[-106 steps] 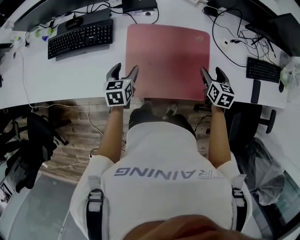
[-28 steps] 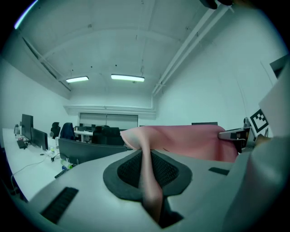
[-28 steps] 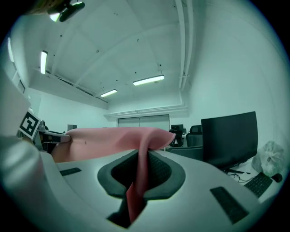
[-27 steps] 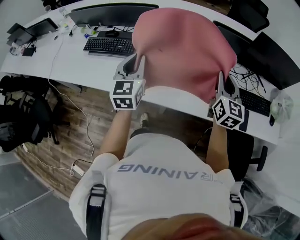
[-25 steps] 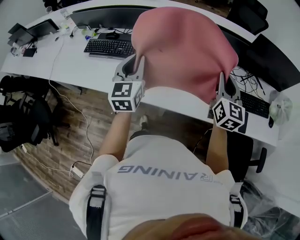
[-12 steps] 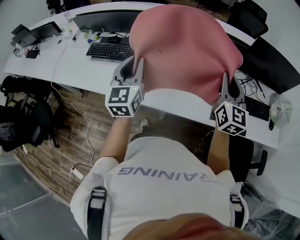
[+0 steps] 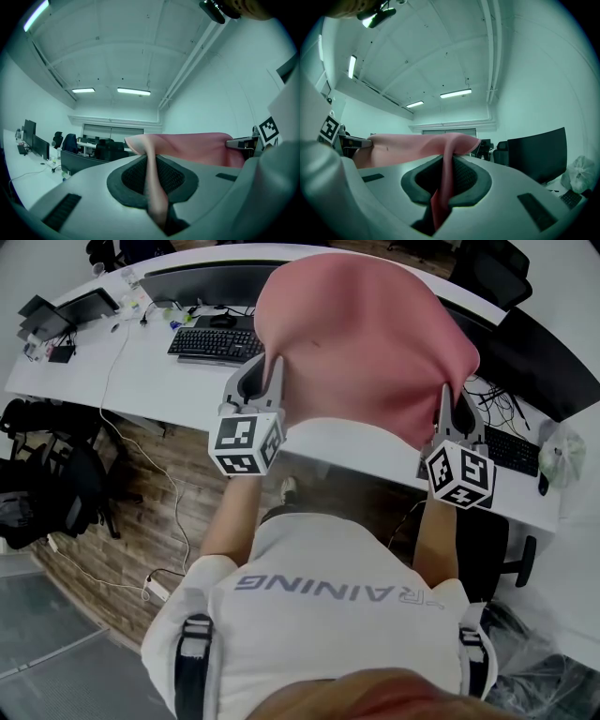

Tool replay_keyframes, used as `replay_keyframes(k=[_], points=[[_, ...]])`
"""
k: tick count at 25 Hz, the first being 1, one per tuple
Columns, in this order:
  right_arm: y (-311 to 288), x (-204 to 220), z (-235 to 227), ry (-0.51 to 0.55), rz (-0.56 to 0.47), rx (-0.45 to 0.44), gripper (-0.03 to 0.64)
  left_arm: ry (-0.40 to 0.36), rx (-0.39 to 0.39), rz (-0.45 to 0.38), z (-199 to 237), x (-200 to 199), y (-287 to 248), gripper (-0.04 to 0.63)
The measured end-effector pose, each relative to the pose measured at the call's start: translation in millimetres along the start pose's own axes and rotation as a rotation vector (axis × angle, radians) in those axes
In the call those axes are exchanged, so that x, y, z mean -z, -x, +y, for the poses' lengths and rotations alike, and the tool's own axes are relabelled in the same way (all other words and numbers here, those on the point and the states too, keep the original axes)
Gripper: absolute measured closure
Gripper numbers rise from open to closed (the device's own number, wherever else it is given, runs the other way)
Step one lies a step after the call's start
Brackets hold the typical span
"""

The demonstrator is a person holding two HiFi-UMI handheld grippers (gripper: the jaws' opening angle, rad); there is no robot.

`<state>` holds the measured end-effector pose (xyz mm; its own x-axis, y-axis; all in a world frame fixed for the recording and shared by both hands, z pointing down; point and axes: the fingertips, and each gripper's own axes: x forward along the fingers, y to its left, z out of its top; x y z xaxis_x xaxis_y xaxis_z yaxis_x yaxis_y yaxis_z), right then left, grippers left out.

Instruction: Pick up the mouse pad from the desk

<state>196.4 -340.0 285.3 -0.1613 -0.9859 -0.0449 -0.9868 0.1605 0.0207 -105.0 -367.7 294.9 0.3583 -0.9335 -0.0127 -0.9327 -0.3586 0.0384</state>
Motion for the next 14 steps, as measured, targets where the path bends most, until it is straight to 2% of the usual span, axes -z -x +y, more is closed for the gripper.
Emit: replay_keyframes(k=[14], points=[[-3.7, -1.8, 16.2, -0.005, -0.011, -0.031, 0.560, 0.005, -0.029, -0.018, 13.6, -4.1, 10.6, 0.525]])
